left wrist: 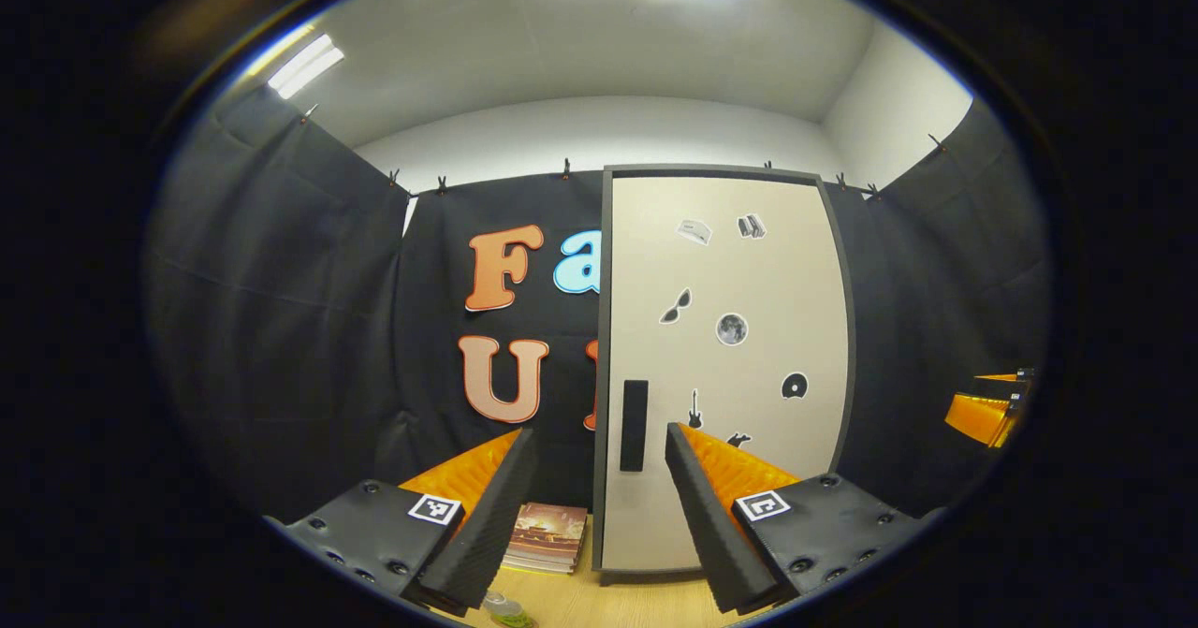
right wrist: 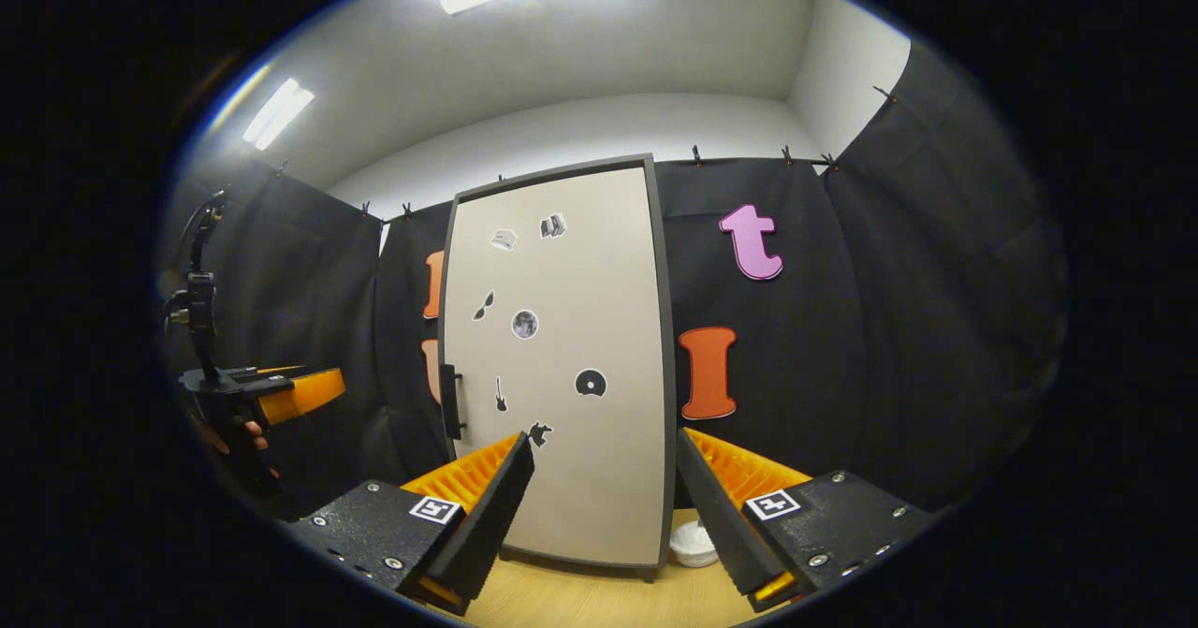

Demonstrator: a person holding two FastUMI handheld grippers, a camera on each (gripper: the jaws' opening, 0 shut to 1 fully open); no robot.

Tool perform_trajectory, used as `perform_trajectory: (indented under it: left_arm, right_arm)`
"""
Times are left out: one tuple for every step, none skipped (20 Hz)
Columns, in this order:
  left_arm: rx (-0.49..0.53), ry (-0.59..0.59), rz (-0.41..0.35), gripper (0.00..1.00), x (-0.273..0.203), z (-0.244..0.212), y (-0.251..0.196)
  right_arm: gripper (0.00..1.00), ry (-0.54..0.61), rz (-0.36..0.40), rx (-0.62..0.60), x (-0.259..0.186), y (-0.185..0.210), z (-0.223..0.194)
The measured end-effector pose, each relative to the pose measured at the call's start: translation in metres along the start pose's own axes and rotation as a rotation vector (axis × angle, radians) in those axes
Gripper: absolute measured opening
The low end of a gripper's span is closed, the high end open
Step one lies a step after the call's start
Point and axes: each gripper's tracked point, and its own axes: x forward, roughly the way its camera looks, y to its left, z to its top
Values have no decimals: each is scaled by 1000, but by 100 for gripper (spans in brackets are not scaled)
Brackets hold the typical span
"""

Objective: Open the cabinet door with the right hand, grasp the bottle in the cabinet with the left hand and place it on the coaster, then close the cabinet door with the right hand.

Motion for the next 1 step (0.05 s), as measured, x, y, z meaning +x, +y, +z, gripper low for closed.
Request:
perform_trajectory:
  left_arm:
    - [0, -5, -5, 90, 2, 1, 3]
  right_arm:
    - [95, -1, -9, -4, 2, 2, 1]
